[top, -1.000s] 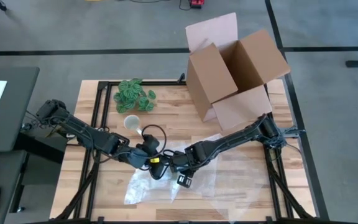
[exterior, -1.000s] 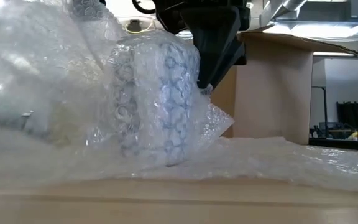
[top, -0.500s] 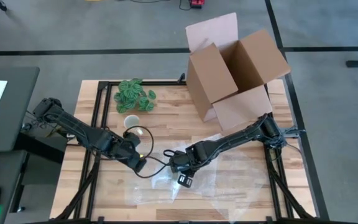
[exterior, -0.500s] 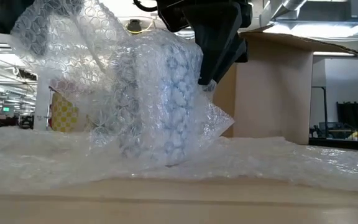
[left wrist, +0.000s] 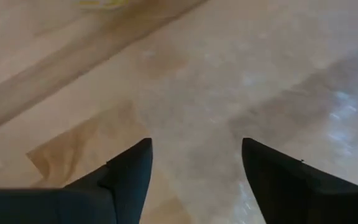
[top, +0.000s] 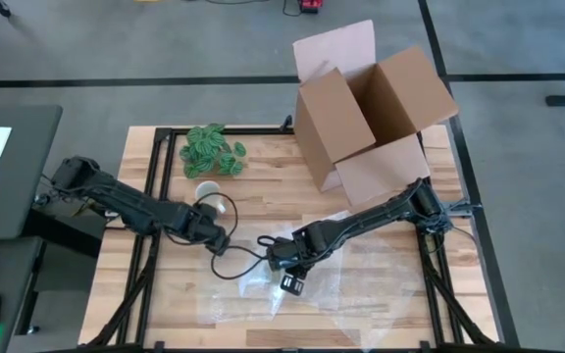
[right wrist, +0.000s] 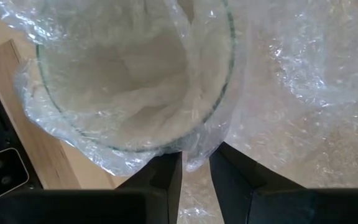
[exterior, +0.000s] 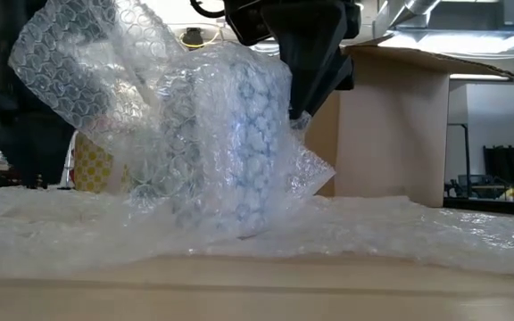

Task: Wrap mug
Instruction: Wrap the blue mug with bubble wrap

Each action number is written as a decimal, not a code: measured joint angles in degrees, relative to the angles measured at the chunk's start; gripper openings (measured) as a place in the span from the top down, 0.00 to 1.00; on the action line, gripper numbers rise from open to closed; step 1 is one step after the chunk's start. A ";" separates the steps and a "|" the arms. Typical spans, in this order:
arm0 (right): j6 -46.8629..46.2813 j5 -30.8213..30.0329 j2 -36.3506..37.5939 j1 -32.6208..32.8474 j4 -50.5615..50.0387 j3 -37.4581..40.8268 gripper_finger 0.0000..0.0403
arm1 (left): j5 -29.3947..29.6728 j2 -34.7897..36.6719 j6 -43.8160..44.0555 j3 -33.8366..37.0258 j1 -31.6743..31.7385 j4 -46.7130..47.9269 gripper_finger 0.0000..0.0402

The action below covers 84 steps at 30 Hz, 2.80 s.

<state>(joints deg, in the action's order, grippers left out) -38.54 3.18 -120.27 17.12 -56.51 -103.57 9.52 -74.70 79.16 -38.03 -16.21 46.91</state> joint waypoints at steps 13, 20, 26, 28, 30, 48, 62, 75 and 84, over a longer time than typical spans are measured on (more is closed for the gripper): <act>-0.02 0.20 0.00 -0.11 0.19 -0.04 0.83 | -0.28 -0.83 -0.20 7.72 -0.17 -14.79 0.71; 0.17 0.15 0.00 -0.70 0.16 -0.04 0.83 | -2.14 0.08 -5.96 0.79 -0.95 -15.60 0.98; 0.92 -0.08 0.00 -0.79 0.20 -0.04 0.83 | 0.26 1.70 -10.24 -9.74 -3.33 -13.27 1.00; 1.01 -0.09 0.00 -0.76 0.20 -0.04 0.83 | 2.20 1.60 -11.02 -13.19 -4.06 -12.35 1.00; 1.05 -0.12 0.00 -0.79 0.22 -0.04 0.83 | 3.85 1.50 -12.05 -16.27 -4.53 -11.68 1.00; -0.61 -1.15 0.37 -1.05 0.86 -0.06 0.83 | 5.80 -3.28 -18.48 -19.60 -6.94 -34.68 1.00; -3.26 -9.59 11.41 -0.50 -6.54 -0.13 0.83 | 0.96 -11.69 -21.79 -19.68 -7.47 -47.22 1.00; 1.67 -1.99 13.80 -3.01 5.12 -0.13 0.83 | -5.88 -18.45 -25.65 -19.68 -6.69 -56.86 1.00; 7.01 8.28 7.44 -4.89 7.16 -0.13 0.83 | -8.20 -18.47 -28.95 -19.66 -7.13 -50.80 1.00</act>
<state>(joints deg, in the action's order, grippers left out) -31.54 11.46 -112.83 12.24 -49.35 -103.70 1.31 -93.17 50.20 -57.69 -23.35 -3.89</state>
